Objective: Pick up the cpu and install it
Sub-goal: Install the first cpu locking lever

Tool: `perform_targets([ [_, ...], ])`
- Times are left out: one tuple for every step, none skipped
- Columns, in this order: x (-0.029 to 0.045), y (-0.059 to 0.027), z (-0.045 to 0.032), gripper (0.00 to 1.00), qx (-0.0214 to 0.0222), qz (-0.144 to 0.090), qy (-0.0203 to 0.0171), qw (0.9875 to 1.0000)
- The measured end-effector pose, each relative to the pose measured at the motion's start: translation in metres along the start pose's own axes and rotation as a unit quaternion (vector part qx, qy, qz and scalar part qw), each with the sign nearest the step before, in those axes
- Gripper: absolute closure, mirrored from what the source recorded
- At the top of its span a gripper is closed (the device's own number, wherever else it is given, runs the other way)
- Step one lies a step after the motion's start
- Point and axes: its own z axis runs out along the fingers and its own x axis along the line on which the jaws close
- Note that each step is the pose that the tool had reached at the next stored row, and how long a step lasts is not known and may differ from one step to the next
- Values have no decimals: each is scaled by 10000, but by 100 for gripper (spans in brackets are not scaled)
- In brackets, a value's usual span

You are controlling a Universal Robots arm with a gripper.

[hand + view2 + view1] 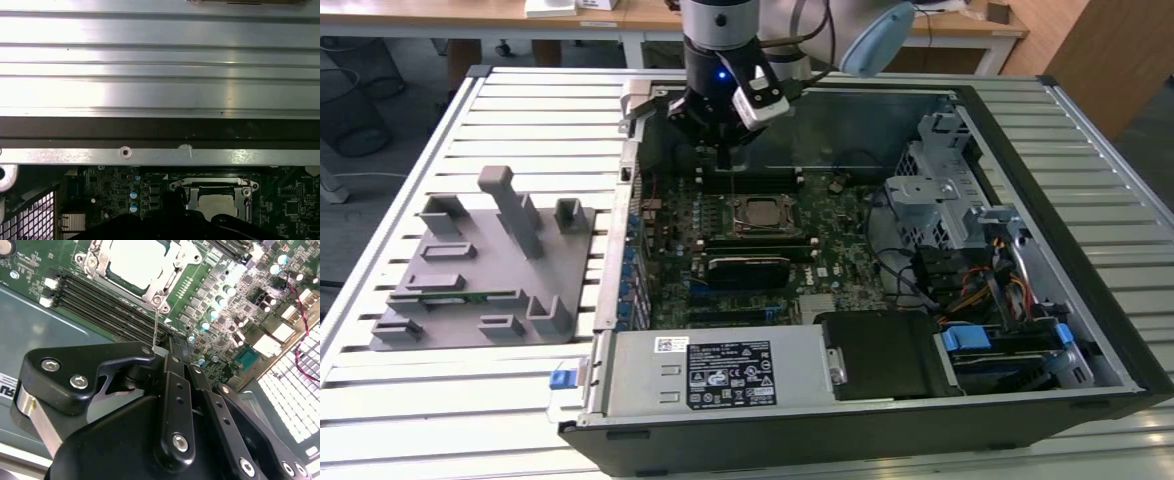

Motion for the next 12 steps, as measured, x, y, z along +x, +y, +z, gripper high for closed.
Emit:
perform_targets([
  [-10,0,1,89,0,0,0,10000],
  [-20,0,1,89,0,0,0,10000],
  [-29,0,1,89,0,0,0,10000],
  [-39,0,2,89,0,0,0,10000],
  [-48,0,2,89,0,-1,0,10000],
  [-57,0,2,89,0,0,0,10000],
  [-67,0,2,89,0,0,0,10000],
  [-77,1,3,89,0,-1,0,10000],
  [-89,1,3,89,0,-1,0,10000],
  [-103,1,3,89,0,-1,0,10000],
  [-117,1,4,89,0,0,0,10000],
  [-130,1,5,89,0,0,0,10000],
])
